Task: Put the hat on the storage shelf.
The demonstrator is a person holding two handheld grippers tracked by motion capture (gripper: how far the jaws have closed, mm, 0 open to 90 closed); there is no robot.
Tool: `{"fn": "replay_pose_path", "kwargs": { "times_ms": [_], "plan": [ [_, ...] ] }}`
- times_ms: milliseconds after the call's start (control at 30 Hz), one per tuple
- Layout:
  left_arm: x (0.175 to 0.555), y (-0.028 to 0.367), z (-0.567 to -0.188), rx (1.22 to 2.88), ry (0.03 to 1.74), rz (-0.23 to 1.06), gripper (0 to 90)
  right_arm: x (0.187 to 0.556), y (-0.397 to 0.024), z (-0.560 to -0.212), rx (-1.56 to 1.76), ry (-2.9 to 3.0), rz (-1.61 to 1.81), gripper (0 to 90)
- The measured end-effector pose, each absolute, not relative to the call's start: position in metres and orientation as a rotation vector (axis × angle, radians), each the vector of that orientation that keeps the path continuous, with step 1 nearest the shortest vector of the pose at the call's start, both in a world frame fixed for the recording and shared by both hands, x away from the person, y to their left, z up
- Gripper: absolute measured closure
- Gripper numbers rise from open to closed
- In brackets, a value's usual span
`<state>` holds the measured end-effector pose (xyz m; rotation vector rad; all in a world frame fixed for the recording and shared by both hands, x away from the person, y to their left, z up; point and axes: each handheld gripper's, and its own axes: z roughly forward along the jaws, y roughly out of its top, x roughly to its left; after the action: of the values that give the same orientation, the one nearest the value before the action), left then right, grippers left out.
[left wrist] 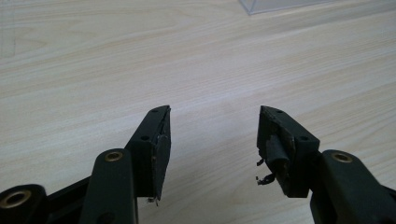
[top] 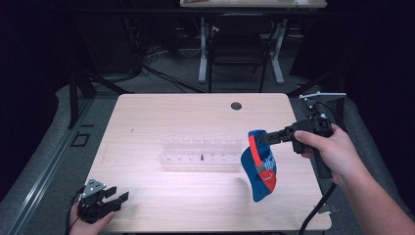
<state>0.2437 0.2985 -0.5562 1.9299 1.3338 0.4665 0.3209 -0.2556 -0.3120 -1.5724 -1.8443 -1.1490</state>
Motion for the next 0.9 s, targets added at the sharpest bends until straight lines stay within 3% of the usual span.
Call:
{"fn": "replay_pose_path", "kwargs": {
  "times_ms": [467,900],
  "plan": [
    [0.246,0.29,-0.538,1.881,1.278,0.471,42.8,0.327,-0.245,-0.303,-1.559,-1.806,-1.187,90.0],
    [0.248,0.253,-0.499,1.869,1.097,0.483,43.4,0.336,-0.223,-0.278,-1.543,-1.818,-1.229,90.0]
  ]
}}
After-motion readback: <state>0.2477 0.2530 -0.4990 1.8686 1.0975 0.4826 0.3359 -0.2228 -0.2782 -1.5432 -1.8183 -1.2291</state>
